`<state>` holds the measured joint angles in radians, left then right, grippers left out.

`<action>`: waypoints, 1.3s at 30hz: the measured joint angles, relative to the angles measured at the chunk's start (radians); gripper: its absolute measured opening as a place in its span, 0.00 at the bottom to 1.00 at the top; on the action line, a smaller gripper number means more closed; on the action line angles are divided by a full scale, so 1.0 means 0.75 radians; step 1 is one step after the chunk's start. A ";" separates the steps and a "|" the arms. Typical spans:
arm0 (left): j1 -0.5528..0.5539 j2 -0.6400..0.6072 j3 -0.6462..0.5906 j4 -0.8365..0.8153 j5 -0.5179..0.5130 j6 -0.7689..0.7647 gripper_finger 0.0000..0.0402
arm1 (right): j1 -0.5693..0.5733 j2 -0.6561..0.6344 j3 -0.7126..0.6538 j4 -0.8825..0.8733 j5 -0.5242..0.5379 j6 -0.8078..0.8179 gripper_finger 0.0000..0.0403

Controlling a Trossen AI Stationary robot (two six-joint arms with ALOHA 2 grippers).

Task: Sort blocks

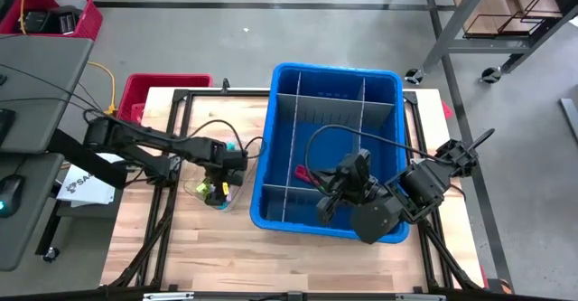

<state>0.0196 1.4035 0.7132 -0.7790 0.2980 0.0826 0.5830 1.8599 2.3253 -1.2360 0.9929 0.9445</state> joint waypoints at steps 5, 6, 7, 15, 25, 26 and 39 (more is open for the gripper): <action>-0.006 0.093 0.034 -0.015 -0.039 -0.034 0.70 | 0.000 0.000 0.000 0.007 -0.004 -0.002 0.00; -0.009 0.095 0.045 -0.025 -0.040 -0.035 0.70 | 0.000 0.000 0.000 0.007 -0.007 -0.002 0.00; -0.011 0.094 0.055 -0.029 -0.041 -0.032 0.70 | 0.000 0.000 0.000 0.008 -0.008 -0.002 0.00; -0.034 0.092 0.092 -0.122 -0.209 0.044 0.60 | 0.000 0.000 0.000 0.008 -0.011 -0.003 0.00; -0.052 0.091 0.114 -0.197 -0.238 0.016 0.03 | 0.000 0.000 0.000 0.008 -0.011 -0.003 0.00; -0.051 0.091 0.130 -0.213 -0.241 0.020 0.01 | 0.000 0.000 0.000 0.008 -0.011 -0.003 0.00; -0.005 0.100 0.266 -0.276 -0.369 -0.116 0.10 | 0.000 0.000 0.000 0.010 -0.036 0.000 0.00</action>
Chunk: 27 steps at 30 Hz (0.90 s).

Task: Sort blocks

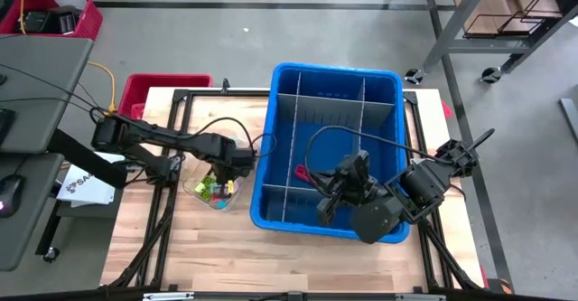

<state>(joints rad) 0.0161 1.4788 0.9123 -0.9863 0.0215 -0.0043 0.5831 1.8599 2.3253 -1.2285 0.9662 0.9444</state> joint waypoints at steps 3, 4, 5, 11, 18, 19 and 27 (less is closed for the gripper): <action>0.051 0.019 0.000 -0.017 -0.005 -0.374 0.18 | 0.000 0.000 0.000 0.000 -0.002 -0.003 0.00; 0.069 0.019 0.000 -0.021 -0.007 -0.502 0.22 | 0.000 0.000 0.000 -0.001 -0.002 -0.003 0.00; 0.085 0.019 0.000 -0.027 -0.007 -0.609 0.25 | 0.000 0.000 0.000 -0.002 -0.002 -0.003 0.00; 0.104 0.011 -0.001 -0.091 -0.030 -1.023 0.41 | 0.000 0.000 0.000 -0.004 0.004 -0.042 0.00; 0.029 0.011 -0.003 -0.086 -0.046 -1.348 0.51 | -0.001 0.000 0.000 -0.018 0.006 -0.049 0.00; 0.019 0.011 -0.003 -0.086 -0.059 -1.381 0.51 | -0.001 0.000 0.000 -0.023 0.006 -0.049 0.00; -0.053 0.011 -0.128 -0.092 -0.087 -1.693 0.52 | -0.001 0.000 0.000 -0.044 -0.008 -0.049 0.00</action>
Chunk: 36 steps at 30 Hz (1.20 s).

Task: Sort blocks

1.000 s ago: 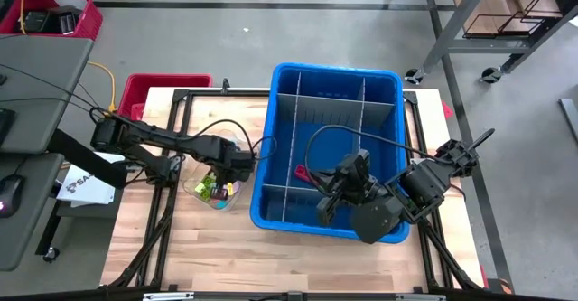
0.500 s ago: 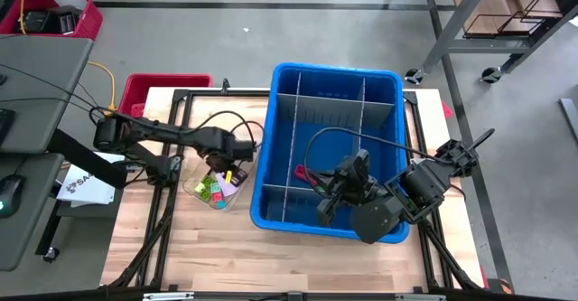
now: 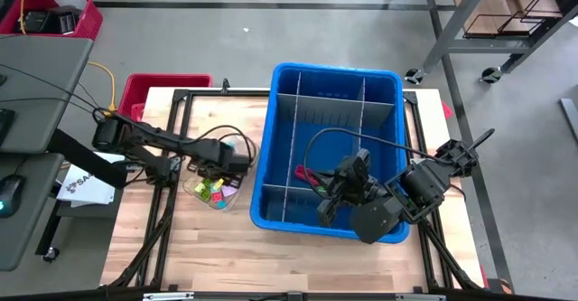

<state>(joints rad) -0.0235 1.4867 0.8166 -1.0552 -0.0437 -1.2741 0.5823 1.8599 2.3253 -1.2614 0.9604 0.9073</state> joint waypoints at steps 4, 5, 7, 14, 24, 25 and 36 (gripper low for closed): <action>-0.035 -0.024 -0.058 0.071 0.011 -0.112 0.52 | 0.000 0.000 0.000 -0.016 -0.001 0.000 0.00; -0.041 -0.030 -0.068 0.110 0.011 -0.120 0.52 | 0.000 0.000 0.000 -0.022 -0.002 0.000 0.00; -0.044 -0.034 -0.077 0.172 0.011 -0.152 0.52 | 0.000 0.000 0.000 -0.029 -0.005 0.001 0.00; -0.005 -0.043 -0.082 0.286 0.010 -0.205 0.52 | 0.000 0.000 0.000 -0.035 -0.014 0.000 0.00; 0.076 -0.080 -0.011 0.488 0.009 0.604 0.52 | 0.000 0.000 0.000 -0.047 -0.014 0.001 0.00; 0.090 -0.080 -0.007 0.487 0.033 0.685 0.52 | 0.000 0.000 0.000 -0.047 -0.014 0.002 0.00; 0.190 -0.075 0.010 0.601 0.061 1.744 0.51 | 0.000 0.000 0.000 0.000 -0.014 0.050 0.00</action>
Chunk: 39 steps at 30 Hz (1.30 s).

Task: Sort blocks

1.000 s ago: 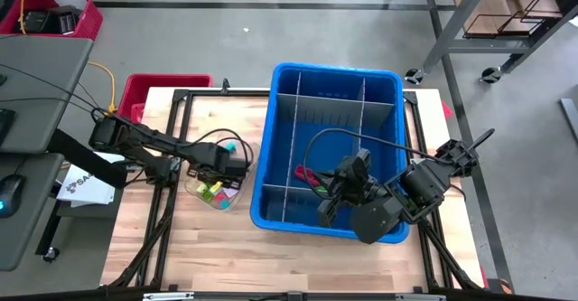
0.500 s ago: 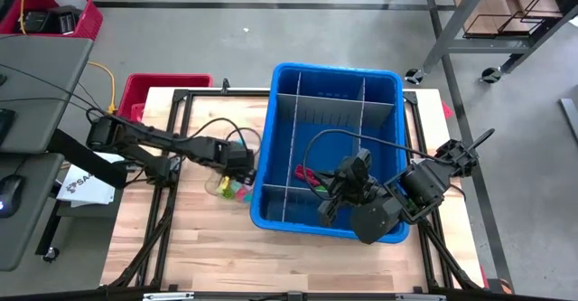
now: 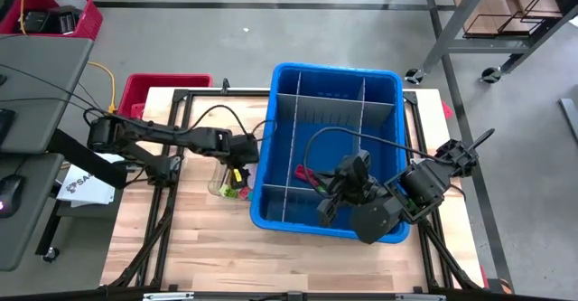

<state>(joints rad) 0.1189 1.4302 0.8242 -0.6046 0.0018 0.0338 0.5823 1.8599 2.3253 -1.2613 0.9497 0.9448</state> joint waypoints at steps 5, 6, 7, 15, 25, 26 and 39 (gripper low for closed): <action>0.032 0.059 0.000 -0.003 0.022 0.517 0.51 | -0.001 0.000 0.000 0.062 0.002 0.001 0.00; 0.038 0.079 0.000 -0.002 0.022 0.592 0.51 | -0.001 0.000 0.000 0.074 0.004 0.000 0.00; 0.046 0.098 0.001 0.004 0.023 0.660 0.51 | -0.001 0.000 0.000 0.089 0.009 0.001 0.00; 0.062 0.196 0.002 0.087 0.029 0.927 0.51 | -0.003 0.000 0.000 0.171 0.081 0.001 0.00; 0.062 0.282 0.006 0.112 0.030 1.051 0.51 | -0.063 0.000 0.000 0.202 0.070 -0.003 0.00; 0.062 0.288 0.007 0.112 0.033 1.050 0.51 | -0.071 0.000 0.000 0.203 0.058 -0.003 0.00; 0.059 0.295 0.003 0.038 0.090 0.935 0.06 | -0.095 0.000 0.000 0.202 -0.006 -0.015 0.00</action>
<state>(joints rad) 0.1635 1.6512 0.8265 -0.5762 0.0696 0.7348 0.5109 1.8599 2.3253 -1.1099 0.9455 0.9338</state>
